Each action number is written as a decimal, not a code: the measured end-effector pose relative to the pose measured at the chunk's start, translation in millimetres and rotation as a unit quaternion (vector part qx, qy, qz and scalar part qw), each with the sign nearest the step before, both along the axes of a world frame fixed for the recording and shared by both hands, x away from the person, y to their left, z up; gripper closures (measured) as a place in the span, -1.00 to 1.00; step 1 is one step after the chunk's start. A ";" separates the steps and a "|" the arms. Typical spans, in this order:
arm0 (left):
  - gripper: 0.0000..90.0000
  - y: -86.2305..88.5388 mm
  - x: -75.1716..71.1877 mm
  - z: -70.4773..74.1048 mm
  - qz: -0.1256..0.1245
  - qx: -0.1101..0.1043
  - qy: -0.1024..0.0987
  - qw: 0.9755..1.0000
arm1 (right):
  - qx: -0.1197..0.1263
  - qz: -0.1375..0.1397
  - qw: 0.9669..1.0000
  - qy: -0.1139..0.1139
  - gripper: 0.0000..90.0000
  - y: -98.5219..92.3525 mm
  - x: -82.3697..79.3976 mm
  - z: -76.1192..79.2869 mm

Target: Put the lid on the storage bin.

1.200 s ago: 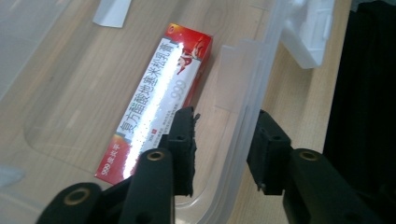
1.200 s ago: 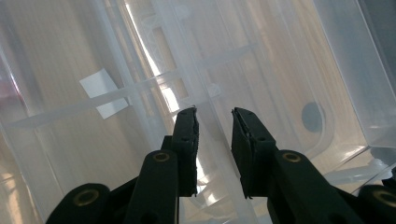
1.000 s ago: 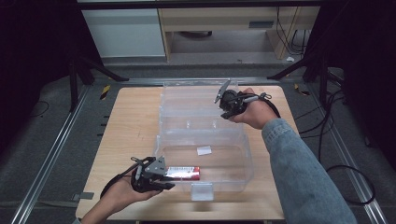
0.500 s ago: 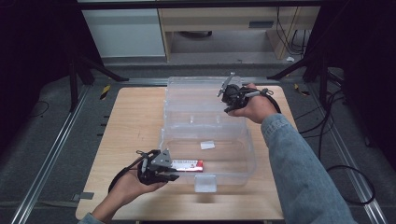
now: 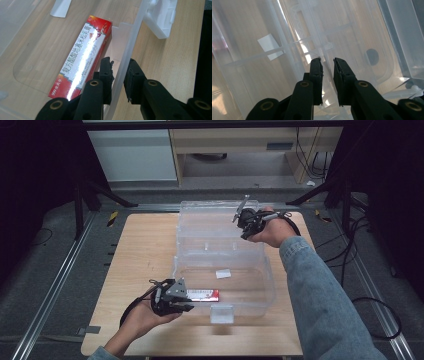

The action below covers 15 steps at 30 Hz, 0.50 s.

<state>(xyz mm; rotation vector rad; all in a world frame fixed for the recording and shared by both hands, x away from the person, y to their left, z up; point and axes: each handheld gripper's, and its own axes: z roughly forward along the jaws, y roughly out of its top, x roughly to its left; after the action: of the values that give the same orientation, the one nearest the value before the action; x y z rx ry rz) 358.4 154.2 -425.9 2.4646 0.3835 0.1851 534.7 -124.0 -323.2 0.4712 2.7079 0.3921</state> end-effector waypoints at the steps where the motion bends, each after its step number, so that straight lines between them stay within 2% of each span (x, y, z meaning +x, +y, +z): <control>1: 0.70 0.3 0.3 -0.3 0.004 -0.002 0.003 1.000 | -0.003 0.006 1.000 0.002 0.77 0.7 -0.7 1.5; 11: 0.69 0.4 0.9 -1.5 0.012 -0.006 -0.002 1.000 | 0.009 0.027 1.000 0.009 0.87 -1.8 -5.2 9.8; 15: 0.69 -0.4 0.5 -1.0 0.012 -0.003 -0.004 1.000 | 0.012 0.026 1.000 0.008 0.88 -0.7 -10.2 13.6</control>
<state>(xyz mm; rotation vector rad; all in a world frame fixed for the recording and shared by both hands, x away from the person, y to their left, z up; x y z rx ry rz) 358.8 153.9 -426.9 2.4540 0.4099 0.2044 524.5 -124.7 -309.6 0.4130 2.7375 0.4374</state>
